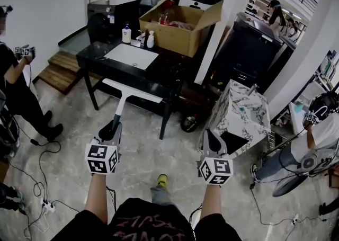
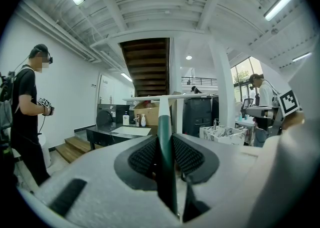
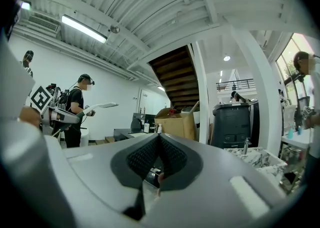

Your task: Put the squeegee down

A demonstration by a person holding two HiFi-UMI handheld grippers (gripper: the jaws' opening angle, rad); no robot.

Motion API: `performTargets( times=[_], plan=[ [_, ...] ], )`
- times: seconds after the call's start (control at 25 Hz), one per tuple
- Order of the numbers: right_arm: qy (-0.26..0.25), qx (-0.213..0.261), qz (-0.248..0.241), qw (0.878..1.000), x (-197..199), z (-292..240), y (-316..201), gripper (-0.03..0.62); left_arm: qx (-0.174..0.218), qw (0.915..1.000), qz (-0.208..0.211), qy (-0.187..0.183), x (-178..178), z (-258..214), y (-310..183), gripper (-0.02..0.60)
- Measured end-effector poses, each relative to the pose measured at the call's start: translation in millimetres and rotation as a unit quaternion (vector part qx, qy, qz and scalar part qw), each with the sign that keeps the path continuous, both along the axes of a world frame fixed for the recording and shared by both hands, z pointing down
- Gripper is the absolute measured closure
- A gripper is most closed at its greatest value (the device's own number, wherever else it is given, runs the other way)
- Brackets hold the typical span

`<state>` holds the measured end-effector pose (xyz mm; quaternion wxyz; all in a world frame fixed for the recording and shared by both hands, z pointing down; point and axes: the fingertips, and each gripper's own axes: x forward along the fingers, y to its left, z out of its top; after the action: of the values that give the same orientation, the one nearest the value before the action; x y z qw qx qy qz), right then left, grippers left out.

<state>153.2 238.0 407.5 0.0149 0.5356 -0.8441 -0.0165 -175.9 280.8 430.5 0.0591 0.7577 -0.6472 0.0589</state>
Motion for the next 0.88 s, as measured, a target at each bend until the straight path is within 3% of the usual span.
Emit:
performTargets(
  times=[0.88],
  plan=[
    [-0.005, -0.008, 0.002, 1.0, -18, 13, -137, 0.583, -0.017, 0.9997, 0.005, -0.018, -19, 8, -131, 0.48]
  ],
)
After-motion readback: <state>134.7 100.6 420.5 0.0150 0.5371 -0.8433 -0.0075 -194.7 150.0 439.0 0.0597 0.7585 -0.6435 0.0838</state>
